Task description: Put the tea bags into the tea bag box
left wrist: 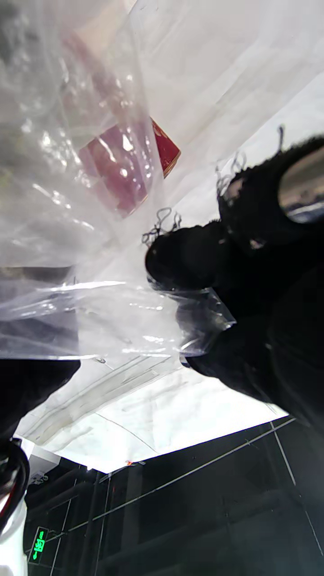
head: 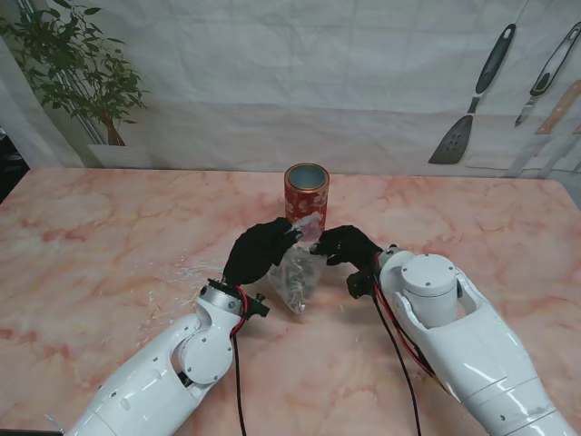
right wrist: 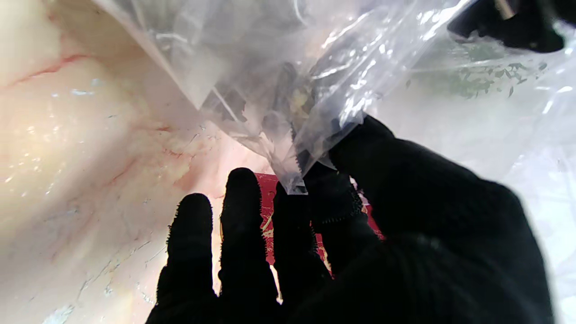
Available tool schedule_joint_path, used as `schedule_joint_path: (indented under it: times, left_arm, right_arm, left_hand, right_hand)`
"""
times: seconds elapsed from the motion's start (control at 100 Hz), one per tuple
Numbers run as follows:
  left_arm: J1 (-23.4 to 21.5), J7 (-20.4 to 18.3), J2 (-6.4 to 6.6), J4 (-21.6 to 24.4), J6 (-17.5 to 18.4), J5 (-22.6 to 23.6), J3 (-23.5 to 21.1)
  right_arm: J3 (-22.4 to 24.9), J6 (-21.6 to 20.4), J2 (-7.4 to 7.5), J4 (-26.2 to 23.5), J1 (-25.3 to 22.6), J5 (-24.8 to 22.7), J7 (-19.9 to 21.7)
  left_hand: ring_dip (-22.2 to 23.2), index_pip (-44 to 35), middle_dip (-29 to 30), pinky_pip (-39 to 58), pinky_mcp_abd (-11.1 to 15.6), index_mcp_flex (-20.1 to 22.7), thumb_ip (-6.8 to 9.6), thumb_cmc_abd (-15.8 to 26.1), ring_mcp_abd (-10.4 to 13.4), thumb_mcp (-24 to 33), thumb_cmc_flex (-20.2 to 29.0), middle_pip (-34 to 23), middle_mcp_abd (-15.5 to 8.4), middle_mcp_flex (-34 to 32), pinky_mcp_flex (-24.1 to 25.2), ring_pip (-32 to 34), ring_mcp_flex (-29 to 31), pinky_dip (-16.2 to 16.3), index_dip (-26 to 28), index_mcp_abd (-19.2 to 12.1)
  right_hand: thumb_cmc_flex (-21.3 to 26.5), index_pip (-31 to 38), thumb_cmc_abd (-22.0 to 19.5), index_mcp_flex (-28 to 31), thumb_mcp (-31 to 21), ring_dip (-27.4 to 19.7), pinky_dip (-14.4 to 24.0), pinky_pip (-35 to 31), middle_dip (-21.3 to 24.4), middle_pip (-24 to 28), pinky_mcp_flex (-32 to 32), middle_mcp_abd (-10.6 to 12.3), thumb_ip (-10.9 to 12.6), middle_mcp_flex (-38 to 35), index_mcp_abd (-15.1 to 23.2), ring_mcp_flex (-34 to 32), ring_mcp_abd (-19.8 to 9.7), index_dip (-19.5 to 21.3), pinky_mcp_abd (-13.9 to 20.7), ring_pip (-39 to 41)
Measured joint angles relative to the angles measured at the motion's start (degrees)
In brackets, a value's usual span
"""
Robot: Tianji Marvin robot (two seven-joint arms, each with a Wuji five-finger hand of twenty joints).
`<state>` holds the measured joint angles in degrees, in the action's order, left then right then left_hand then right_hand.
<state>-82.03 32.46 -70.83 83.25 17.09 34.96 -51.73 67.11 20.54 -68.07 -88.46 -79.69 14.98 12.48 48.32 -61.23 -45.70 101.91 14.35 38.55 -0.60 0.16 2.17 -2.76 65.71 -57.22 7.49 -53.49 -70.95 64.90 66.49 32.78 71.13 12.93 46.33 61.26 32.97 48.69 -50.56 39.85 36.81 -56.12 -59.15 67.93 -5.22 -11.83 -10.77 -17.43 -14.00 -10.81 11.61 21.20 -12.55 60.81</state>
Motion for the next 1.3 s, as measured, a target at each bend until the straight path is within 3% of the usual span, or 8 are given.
schedule_joint_path:
  times: [0.34, 0.52, 0.77, 1.3]
  left_arm:
    - [1.65, 0.73, 0.16, -1.02, -2.39, 1.83, 0.64]
    - [2.54, 0.26, 0.16, -2.2, -2.6, 1.69, 0.77]
    - [3.12, 0.27, 0.17, -3.41, -2.8, 1.81, 0.77]
    - [3.73, 0.94, 0.09, -5.38, -2.98, 1.53, -0.04]
  right_arm:
    - [3.49, 2.78, 2.15, -2.98, -1.05, -0.11, 6.3]
    - [4.94, 2.5, 2.56, -3.62, -1.74, 2.91, 7.5]
    - [6.37, -2.56, 2.55, -3.82, -2.92, 5.04, 7.0]
    - [8.54, -7.41, 2.31, -6.6, -5.9, 7.49, 5.4]
  left_hand:
    - [0.0, -0.01, 0.02, 0.0, 0.0, 0.0, 0.0, 0.0, 0.0, 0.0, 0.0, -0.02, 0.0, 0.0, 0.0, 0.0, 0.0, -0.07, 0.0, 0.0]
    - [0.0, -0.01, 0.02, 0.0, 0.0, 0.0, 0.0, 0.0, 0.0, 0.0, 0.0, -0.02, 0.0, 0.0, 0.0, 0.0, 0.0, -0.43, 0.0, 0.0]
    - [0.0, -0.01, 0.03, 0.0, 0.0, 0.0, 0.0, 0.0, 0.0, 0.0, 0.0, -0.02, 0.0, 0.0, 0.0, 0.0, 0.0, -0.44, 0.0, 0.0]
    - [-0.01, -0.03, 0.04, 0.0, 0.0, 0.0, 0.0, 0.0, 0.0, 0.0, 0.0, -0.03, 0.0, 0.0, 0.0, 0.0, 0.0, -0.45, 0.0, 0.0]
  right_hand:
    - [0.29, -0.69, -0.21, 0.0, -0.17, -2.03, 0.0, 3.07, 1.17, -1.49, -0.42, -0.09, 0.0, 1.43, -1.16, 1.28, 0.0, 2.05, 0.63, -1.42]
    - [0.83, -1.4, -0.68, 0.0, -0.18, -4.01, 0.13, 6.93, 2.57, -3.59, -0.69, -0.19, 0.0, 2.71, -1.85, 2.85, 0.0, 3.94, 0.77, -4.33]
    - [0.83, -2.05, -1.61, -0.68, -0.15, -5.13, 0.94, 11.22, 4.14, -5.87, -1.27, -0.12, 0.0, 4.24, -1.95, 4.13, -1.2, 5.3, 2.89, -7.58]
    - [0.84, -2.17, -2.2, -0.68, -0.19, -5.86, 4.51, 15.56, 6.9, -8.48, -1.47, -0.04, 0.0, 5.51, -2.5, 4.8, -1.36, 7.87, 3.68, -9.85]
